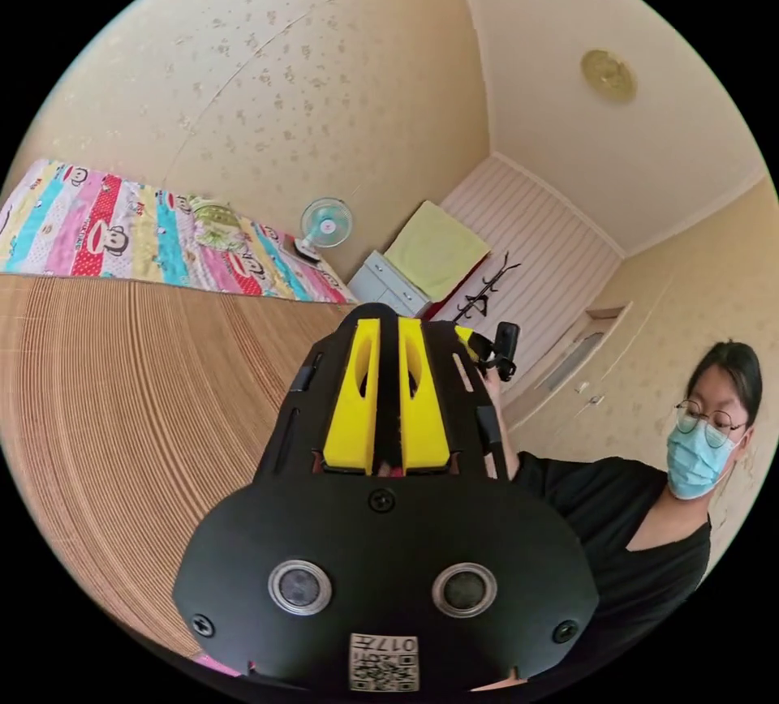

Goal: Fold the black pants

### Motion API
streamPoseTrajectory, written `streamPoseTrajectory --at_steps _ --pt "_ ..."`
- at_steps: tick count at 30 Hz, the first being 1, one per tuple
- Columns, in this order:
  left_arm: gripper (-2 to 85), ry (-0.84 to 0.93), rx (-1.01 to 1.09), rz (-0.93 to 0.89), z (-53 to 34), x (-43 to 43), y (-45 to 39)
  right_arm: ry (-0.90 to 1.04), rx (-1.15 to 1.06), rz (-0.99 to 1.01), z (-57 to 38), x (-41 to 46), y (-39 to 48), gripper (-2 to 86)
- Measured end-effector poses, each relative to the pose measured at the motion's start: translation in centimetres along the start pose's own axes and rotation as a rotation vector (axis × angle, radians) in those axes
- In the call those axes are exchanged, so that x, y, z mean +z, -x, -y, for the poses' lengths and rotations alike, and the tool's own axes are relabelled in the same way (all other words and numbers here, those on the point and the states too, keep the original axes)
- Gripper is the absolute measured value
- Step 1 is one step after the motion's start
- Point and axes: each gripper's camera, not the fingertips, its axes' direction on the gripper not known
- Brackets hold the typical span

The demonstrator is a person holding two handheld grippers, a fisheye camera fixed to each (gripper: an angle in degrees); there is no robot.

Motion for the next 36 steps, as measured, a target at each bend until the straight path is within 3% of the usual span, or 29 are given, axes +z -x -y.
streamPoseTrajectory --at_steps 7,15,22,24,28,31,34,36 --pt "4.6 0.007 -0.157 -0.045 -7.0 1.6 8.4 0.128 0.092 0.018 -7.9 7.7 -5.4 1.9" --pt "4.5 0.11 -0.152 -0.115 -22.3 1.6 6.1 0.28 0.199 0.194 -21.0 10.4 -7.7 1.6" --pt "5.5 0.238 -0.435 0.009 -36.5 3.4 8.2 0.685 0.263 0.189 -32.3 17.7 -8.4 2.3" --pt "6.2 0.226 -0.465 -0.019 -37.5 3.6 8.6 0.708 0.324 0.207 -34.1 18.8 -9.5 2.7" --pt "7.7 0.237 -0.411 0.003 -34.9 3.0 8.2 0.557 0.4 0.277 -33.6 18.3 -12.2 4.6" --pt "12.7 0.223 -0.397 0.072 -32.3 2.8 7.9 0.537 0.372 0.164 -32.0 19.5 -12.6 8.3" --pt "12.3 0.114 -0.362 0.175 -31.4 1.4 6.9 0.592 0.38 0.03 -30.9 22.7 -12.3 10.1" --pt "11.2 0.156 -0.352 0.186 -31.3 2.3 6.7 0.647 0.356 -0.061 -31.0 24.9 -11.8 9.0"
